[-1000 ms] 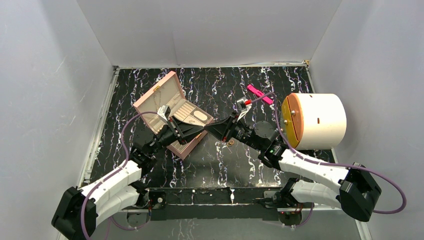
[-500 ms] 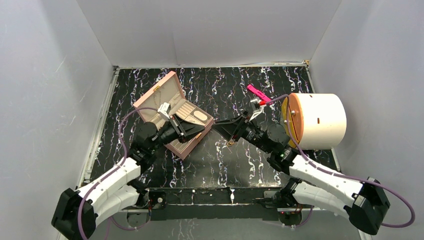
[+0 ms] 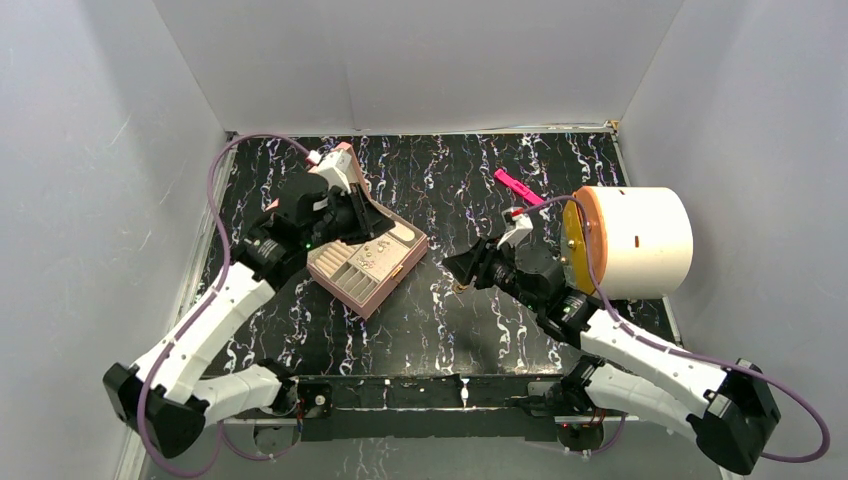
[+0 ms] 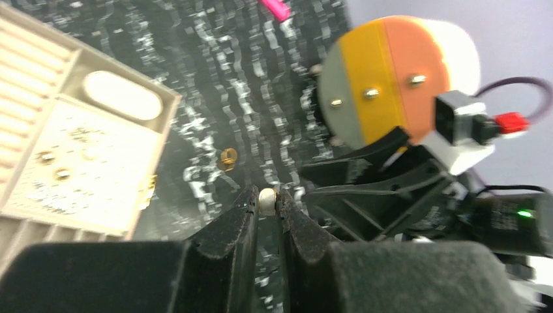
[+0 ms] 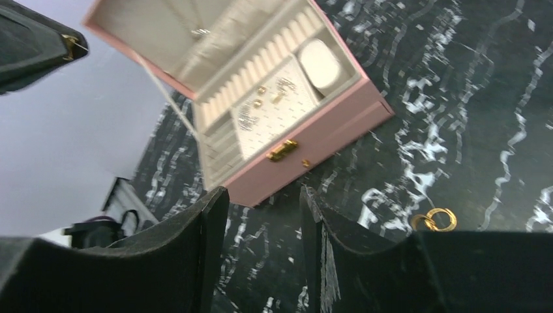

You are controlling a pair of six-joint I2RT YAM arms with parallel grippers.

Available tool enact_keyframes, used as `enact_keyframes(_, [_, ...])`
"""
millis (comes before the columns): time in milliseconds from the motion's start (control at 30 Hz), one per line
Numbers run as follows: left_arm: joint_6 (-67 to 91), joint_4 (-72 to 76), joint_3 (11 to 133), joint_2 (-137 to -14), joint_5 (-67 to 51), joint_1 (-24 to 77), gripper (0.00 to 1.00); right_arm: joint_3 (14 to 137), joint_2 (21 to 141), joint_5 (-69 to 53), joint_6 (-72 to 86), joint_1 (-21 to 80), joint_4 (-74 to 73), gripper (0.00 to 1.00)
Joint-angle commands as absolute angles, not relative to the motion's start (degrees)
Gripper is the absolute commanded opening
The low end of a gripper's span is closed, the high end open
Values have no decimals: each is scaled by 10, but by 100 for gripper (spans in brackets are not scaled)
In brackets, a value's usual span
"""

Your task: Organize the mixed jewelry

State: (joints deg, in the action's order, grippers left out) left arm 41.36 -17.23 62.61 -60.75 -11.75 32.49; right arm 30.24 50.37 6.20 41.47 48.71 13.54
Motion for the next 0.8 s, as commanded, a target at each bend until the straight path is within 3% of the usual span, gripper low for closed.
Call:
enact_keyframes(0, [289, -299, 681, -654, -46, 327, 11, 331, 528, 89, 374, 483, 86, 53])
enact_keyframes(767, [151, -421, 780, -899, 7, 327, 11, 322, 678, 47, 307, 482, 142, 48])
